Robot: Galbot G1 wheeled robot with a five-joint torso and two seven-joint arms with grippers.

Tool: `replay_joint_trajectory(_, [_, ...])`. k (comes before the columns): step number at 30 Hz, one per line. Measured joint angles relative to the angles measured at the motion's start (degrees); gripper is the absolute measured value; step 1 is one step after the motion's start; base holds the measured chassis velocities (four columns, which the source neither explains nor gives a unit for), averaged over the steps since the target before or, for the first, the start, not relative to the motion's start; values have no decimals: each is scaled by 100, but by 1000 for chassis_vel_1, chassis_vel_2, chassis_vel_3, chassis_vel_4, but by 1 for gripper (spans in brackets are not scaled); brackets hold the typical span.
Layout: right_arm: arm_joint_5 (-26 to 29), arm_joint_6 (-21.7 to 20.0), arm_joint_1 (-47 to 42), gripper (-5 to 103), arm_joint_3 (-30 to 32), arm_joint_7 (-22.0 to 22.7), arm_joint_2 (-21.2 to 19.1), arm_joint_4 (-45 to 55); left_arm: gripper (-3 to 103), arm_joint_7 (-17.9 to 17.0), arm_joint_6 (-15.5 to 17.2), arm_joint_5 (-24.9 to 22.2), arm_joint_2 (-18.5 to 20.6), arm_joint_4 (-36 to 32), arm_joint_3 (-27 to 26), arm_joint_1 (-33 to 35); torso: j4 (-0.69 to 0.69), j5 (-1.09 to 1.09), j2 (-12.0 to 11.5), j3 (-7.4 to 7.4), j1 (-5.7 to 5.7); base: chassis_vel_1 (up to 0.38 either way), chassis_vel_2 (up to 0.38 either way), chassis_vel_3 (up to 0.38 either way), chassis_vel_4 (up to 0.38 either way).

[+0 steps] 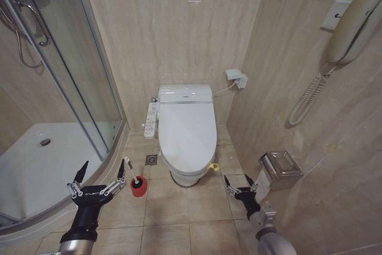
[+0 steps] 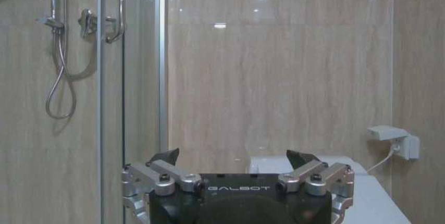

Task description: Open the toilet lid, clean the toilet bowl with a toilet brush, close the toilet lid, and flush.

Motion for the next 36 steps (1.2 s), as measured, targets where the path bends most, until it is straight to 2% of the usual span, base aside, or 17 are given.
replay_joint_trajectory(13, [-153, 227, -92, 100, 18, -96, 55, -107, 100, 0, 0, 0, 0, 0, 0, 0, 0, 0, 1, -1, -2, -23, 19, 25, -27])
replay_joint_trajectory(23, [-148, 298, -197, 100, 55, -104, 46, -51, 100, 0, 0, 0, 0, 0, 0, 1, 2, 1, 0, 0, 1, -180, 195, 187, -187])
replay_joint_trajectory(26, [-165, 484, -251, 100, 132, -104, 76, -90, 100, 0, 0, 0, 0, 0, 0, 0, 0, 0, -1, 1, 3, -200, 190, 188, -198])
replay_joint_trajectory(36, [-263, 342, -541, 100, 290, -111, 74, -29, 100, 0, 0, 0, 0, 0, 0, 1, 0, 0, 1, -1, -3, -57, 46, 49, -31])
